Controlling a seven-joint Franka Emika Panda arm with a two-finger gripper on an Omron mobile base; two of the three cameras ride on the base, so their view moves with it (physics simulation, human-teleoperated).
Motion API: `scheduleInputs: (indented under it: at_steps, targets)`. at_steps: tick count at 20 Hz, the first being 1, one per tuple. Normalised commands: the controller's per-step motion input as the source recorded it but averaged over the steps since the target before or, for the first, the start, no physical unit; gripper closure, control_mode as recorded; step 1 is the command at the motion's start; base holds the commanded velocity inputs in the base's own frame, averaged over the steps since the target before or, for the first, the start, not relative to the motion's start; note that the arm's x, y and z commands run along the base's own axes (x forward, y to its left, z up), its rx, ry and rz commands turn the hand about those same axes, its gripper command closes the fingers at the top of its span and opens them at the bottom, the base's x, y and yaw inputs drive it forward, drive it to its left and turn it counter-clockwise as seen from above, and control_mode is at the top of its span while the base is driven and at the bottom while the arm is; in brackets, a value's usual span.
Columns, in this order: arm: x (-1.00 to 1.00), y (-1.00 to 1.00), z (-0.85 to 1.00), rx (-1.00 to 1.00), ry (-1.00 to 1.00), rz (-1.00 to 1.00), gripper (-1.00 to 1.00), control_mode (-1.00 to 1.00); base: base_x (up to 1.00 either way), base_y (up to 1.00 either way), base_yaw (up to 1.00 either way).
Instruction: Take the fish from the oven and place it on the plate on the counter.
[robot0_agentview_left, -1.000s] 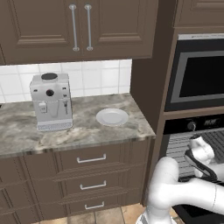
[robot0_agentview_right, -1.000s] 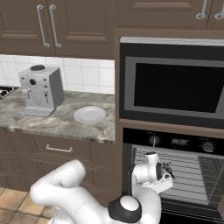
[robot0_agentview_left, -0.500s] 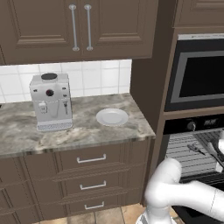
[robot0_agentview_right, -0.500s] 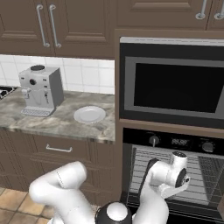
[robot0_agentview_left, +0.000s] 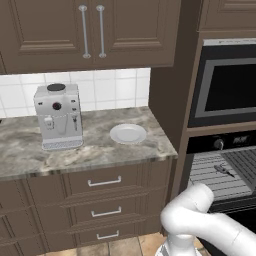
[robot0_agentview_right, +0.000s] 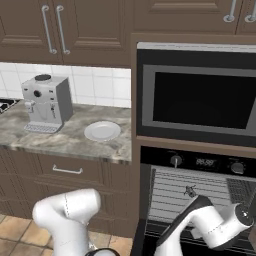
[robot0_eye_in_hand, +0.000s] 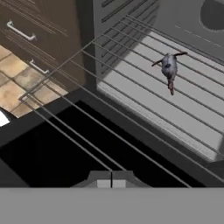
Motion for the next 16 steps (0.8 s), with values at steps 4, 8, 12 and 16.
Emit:
scheduleInputs:
  at_steps: [4,8,12,16]
  targets:
    - [0.56,-0.21,0.33,0.34,-0.21,-0.03,1.00,-1.00,0.00,0.00,0.00]
    - [0.57,-0.30,0.04,0.34,-0.03,0.02,1.00,-1.00,0.00,0.00,0.00]
    - [0.62,-0.27,-0.05,0.22,0.08,0.18,-1.00,-1.00,0.00,0.00,0.00]
    - [0.55,-0.07,-0.05,0.11,0.02,0.12,-1.00,-1.00,0.00,0.00,0.00]
